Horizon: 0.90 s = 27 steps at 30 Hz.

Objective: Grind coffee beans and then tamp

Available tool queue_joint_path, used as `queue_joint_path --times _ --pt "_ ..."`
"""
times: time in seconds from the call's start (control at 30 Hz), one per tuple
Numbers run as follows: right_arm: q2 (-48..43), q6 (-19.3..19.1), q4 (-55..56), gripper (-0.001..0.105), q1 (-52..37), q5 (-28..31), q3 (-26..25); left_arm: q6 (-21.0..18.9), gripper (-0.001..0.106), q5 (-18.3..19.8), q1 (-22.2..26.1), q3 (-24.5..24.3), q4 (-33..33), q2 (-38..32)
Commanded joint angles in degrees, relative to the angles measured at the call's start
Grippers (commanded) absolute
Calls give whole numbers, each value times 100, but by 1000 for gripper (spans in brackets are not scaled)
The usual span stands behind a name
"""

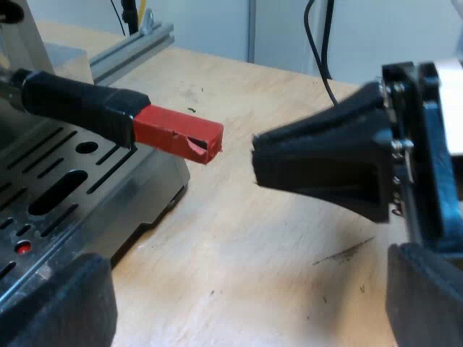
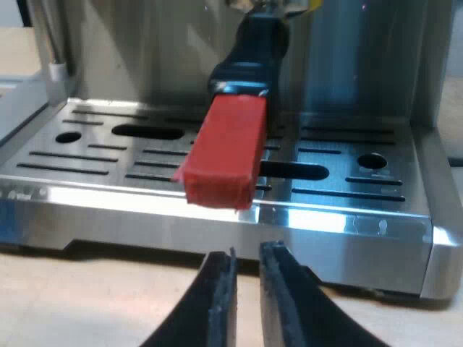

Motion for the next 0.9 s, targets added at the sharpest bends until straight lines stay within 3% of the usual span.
queue_joint_path --times 0.03,0.1,0.17,0.23,0.37,0.57,0.73,0.9 --pt "-12 17 110 12 200 132 -25 -59 77 66 -26 -13 -104 4" --pt "-32 17 110 13 250 132 -25 -59 77 66 -26 -13 -104 4" --pt "-105 17 110 20 292 113 -25 -59 77 66 -26 -13 -104 4" --pt "-242 17 110 35 291 89 -25 -59 77 66 -26 -13 -104 4" --pt "-456 17 110 51 291 89 -25 -59 77 66 -26 -13 -104 4" --pt "-885 -100 562 52 279 89 -122 -59 77 66 -26 -13 -120 4" --pt "-1053 -83 2053 52 267 -127 -750 -59 77 66 -26 -13 -148 4" --pt "-1050 -54 2722 52 267 -295 -1214 -59 77 66 -26 -13 -148 4"
